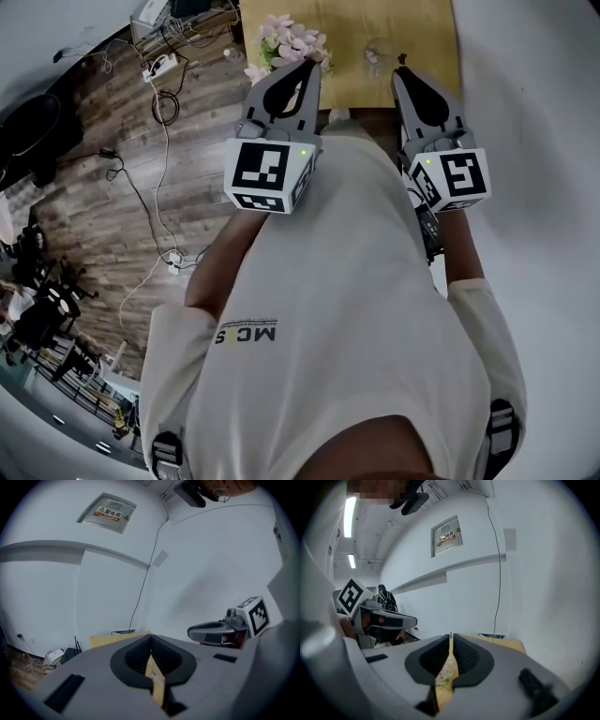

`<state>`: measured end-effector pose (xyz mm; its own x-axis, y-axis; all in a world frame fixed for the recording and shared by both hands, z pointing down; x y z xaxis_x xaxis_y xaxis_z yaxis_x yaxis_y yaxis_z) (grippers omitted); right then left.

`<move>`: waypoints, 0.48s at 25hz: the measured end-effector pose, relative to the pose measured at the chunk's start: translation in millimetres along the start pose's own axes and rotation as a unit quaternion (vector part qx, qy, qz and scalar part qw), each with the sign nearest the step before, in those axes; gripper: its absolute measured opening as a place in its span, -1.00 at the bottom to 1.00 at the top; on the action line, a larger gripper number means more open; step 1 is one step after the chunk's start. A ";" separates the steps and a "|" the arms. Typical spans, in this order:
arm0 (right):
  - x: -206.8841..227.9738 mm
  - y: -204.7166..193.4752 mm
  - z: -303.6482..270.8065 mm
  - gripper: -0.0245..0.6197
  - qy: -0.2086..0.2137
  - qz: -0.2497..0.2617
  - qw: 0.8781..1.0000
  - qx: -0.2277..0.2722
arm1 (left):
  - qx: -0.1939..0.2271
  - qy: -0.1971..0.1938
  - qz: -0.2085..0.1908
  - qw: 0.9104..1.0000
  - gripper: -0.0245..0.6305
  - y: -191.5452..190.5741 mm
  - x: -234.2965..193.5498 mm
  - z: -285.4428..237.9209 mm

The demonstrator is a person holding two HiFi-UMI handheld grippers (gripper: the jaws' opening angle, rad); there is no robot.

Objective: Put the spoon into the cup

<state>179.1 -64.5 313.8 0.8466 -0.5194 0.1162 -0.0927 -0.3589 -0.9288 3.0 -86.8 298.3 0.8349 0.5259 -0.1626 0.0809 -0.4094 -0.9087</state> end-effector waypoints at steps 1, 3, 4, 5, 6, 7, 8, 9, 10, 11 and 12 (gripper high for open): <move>0.4 -1.1 -0.2 -0.79 0.003 -0.004 1.000 -0.001 | 0.000 0.000 0.001 1.000 -0.88 0.2 0.2 -0.6; 1.7 -3.0 0.0 -0.79 0.005 -0.014 1.000 -0.001 | -0.001 0.000 0.003 1.000 -0.89 -0.1 0.5 -2.6; 1.8 -3.3 0.5 -0.79 0.004 -0.015 1.000 -0.001 | -0.002 -0.001 0.004 1.000 -0.88 -0.6 0.8 -3.5; 1.7 -3.3 1.0 -0.79 0.003 -0.013 1.000 -0.001 | -0.003 -0.002 0.004 1.000 -0.88 -1.2 1.0 -4.5; 1.6 -3.4 1.0 -0.79 0.001 -0.010 1.000 -0.002 | -0.003 -0.003 0.005 1.000 -0.88 -2.0 1.0 -5.6; 1.9 -3.6 0.7 -0.79 0.000 -0.007 1.000 -0.003 | -0.004 -0.004 0.005 1.000 -0.88 -2.6 1.0 -6.7; 2.5 -3.7 0.3 -0.79 -0.001 -0.006 1.000 -0.004 | -0.004 -0.005 0.006 1.000 -0.88 -3.0 0.9 -7.7; 3.3 -3.6 0.2 -0.79 -0.002 -0.006 1.000 -0.004 | -0.004 -0.006 0.007 1.000 -0.88 -3.0 0.9 -8.4; 4.2 -3.3 0.2 -0.79 -0.004 -0.006 1.000 -0.005 | -0.004 -0.007 0.007 1.000 -0.88 -2.7 1.1 -9.1; 5.2 -2.9 0.3 -0.79 -0.005 -0.007 1.000 -0.005 | -0.004 -0.007 0.007 1.000 -0.88 -2.4 1.2 -9.9; 6.0 -2.6 0.1 -0.79 -0.007 -0.008 1.000 -0.004 | -0.005 -0.008 0.007 1.000 -0.88 -2.3 1.1 -10.9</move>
<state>184.5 -66.6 316.8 0.8548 -0.5034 0.1265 -0.0835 -0.3738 -0.9237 9.6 -93.3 304.4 0.8276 0.5310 -0.1820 0.0736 -0.4241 -0.9026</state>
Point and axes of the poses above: the fingertips, and each gripper's own axes: z backward along the fingers, x to its right, y out of its top, the point moved 6 cm from there along z, backward along the fingers, and after that the axes turned 4 degrees about y, right-handed, at the moved point
